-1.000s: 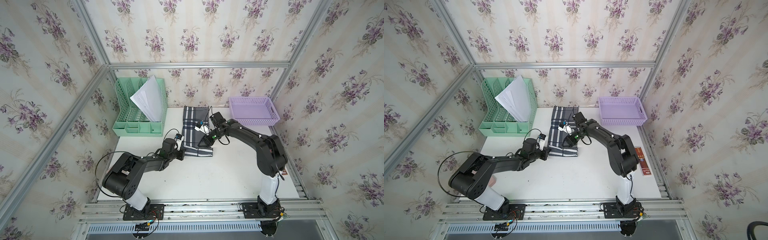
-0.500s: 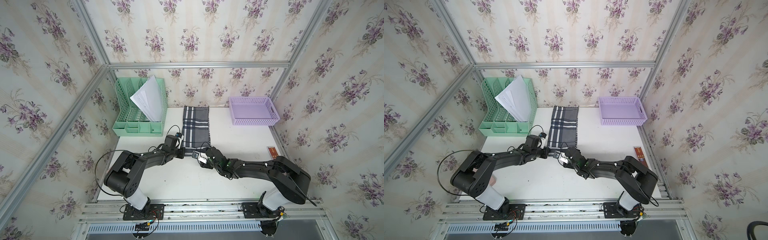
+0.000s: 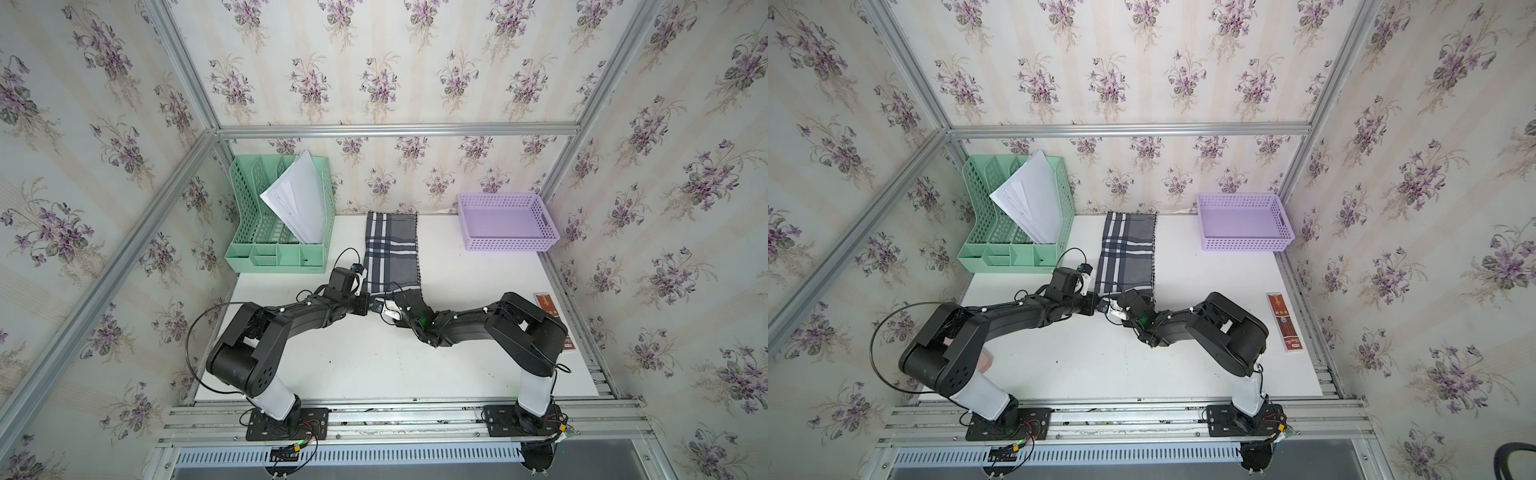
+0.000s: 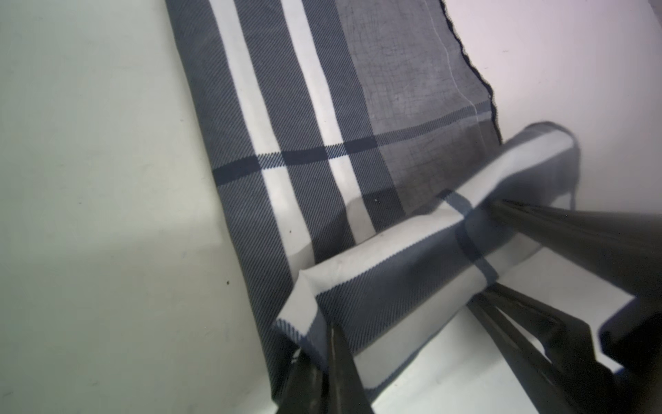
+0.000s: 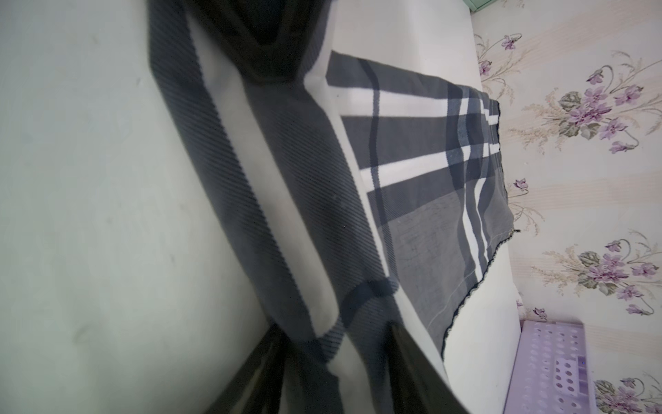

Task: Roll up the pillowcase
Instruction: Roll the pillowcase at the center of the board.

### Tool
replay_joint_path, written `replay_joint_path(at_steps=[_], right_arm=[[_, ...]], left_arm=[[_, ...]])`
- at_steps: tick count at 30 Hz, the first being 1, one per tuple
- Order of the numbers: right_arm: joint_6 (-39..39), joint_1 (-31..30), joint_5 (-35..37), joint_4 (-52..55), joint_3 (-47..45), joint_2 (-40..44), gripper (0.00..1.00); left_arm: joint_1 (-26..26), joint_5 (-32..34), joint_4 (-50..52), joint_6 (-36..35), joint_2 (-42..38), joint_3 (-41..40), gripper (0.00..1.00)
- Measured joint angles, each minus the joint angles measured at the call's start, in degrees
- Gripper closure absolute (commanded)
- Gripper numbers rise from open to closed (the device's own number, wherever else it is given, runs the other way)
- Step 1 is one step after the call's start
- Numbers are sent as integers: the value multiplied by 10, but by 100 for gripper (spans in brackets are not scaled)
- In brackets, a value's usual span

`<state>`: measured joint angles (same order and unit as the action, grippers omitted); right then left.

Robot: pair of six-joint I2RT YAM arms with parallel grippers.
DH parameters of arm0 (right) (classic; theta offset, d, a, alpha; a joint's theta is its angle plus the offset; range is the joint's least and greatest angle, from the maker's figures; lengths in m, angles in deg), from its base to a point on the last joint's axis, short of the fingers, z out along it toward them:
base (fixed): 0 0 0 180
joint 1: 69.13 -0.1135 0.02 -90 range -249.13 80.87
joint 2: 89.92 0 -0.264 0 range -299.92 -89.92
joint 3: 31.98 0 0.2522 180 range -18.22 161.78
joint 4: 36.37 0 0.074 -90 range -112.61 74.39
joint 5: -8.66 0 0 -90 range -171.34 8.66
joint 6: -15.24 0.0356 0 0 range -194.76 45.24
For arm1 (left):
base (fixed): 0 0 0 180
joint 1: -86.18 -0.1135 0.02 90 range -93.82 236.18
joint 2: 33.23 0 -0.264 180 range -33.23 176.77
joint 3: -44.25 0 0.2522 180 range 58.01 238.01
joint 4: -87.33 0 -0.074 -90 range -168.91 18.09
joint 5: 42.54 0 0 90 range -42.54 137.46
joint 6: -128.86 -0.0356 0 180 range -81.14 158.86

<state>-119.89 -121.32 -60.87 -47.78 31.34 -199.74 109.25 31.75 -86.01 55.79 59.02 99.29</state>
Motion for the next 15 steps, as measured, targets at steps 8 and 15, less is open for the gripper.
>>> replay_joint_path(at_steps=[8,15], right_arm=[[38,26,-110,157,78,11,100],[100,72,-350,377,186,21,100]], left_arm=[[-24,5,34,6,-59,-2,30],[-33,8,36,7,-142,-47,30]])
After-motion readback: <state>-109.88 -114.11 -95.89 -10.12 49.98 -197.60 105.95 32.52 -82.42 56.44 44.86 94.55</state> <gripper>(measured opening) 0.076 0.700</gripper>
